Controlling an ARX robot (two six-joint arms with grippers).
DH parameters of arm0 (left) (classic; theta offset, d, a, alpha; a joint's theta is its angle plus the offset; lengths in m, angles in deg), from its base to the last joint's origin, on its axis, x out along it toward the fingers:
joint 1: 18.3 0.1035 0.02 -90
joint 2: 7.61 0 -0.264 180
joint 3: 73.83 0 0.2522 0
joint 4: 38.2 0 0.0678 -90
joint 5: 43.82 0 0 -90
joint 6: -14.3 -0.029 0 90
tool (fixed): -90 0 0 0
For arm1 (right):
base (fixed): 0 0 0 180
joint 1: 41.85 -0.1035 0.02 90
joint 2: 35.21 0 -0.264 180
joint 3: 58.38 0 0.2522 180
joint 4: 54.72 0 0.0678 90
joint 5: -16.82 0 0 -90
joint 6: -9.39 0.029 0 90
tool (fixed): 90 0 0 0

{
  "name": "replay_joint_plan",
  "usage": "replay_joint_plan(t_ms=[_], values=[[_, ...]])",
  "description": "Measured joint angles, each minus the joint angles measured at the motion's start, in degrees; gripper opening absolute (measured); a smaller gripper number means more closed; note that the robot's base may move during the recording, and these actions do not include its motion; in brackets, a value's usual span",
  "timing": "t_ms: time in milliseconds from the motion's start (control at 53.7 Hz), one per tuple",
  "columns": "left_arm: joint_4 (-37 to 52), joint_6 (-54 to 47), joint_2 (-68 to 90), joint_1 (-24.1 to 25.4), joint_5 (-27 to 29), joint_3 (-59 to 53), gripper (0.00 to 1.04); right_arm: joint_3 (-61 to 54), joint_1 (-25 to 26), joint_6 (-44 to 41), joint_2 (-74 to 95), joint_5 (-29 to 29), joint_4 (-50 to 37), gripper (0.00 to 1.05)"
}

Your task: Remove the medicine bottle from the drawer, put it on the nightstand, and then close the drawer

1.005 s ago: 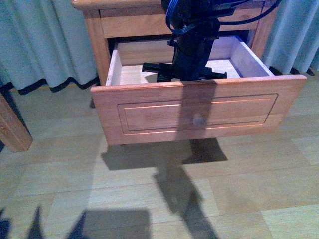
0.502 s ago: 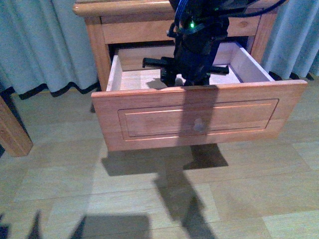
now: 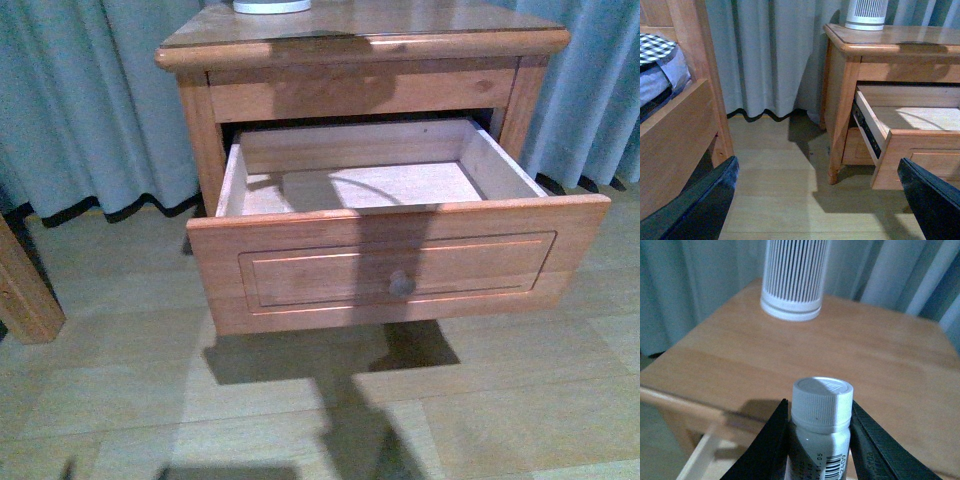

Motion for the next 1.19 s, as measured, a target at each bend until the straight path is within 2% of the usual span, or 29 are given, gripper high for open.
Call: replay_joint_plan(t_ms=[130,335,540,558,651,744,837,893,1098,1191], values=[[0.00,0.00,0.00,0.00,0.00,0.00,0.98,9.09,2.21,-5.35,6.93,-0.57,-4.31,0.31],[0.00,0.00,0.00,0.00,0.00,0.00,0.98,26.99,4.74,-5.25,21.64,-0.74,0.52,0.30],[0.00,0.00,0.00,0.00,-0.02,0.00,0.98,42.12,4.85,-4.46,32.54,-1.20,2.71,0.30],[0.00,0.00,0.00,0.00,0.00,0.00,0.98,43.06,4.83,-4.46,33.11,-1.22,2.71,0.31],[0.00,0.00,0.00,0.00,0.00,0.00,0.98,43.89,4.72,-4.37,33.73,-1.46,1.70,0.47],[0.00,0.00,0.00,0.00,-0.02,0.00,0.98,37.44,4.70,-3.10,31.12,-1.25,-3.98,0.69],[0.00,0.00,0.00,0.00,0.00,0.00,0.98,25.27,4.59,-1.18,25.20,0.44,-10.60,0.92],[0.00,0.00,0.00,0.00,0.00,0.00,0.98,20.06,4.50,-0.28,21.86,1.25,-13.14,0.99],[0.00,0.00,0.00,0.00,0.00,0.00,0.98,-5.84,4.15,3.96,0.76,5.44,-23.23,0.98],[0.00,0.00,0.00,0.00,0.00,0.00,0.98,-18.91,4.15,6.23,-10.12,7.02,-24.59,0.98]])
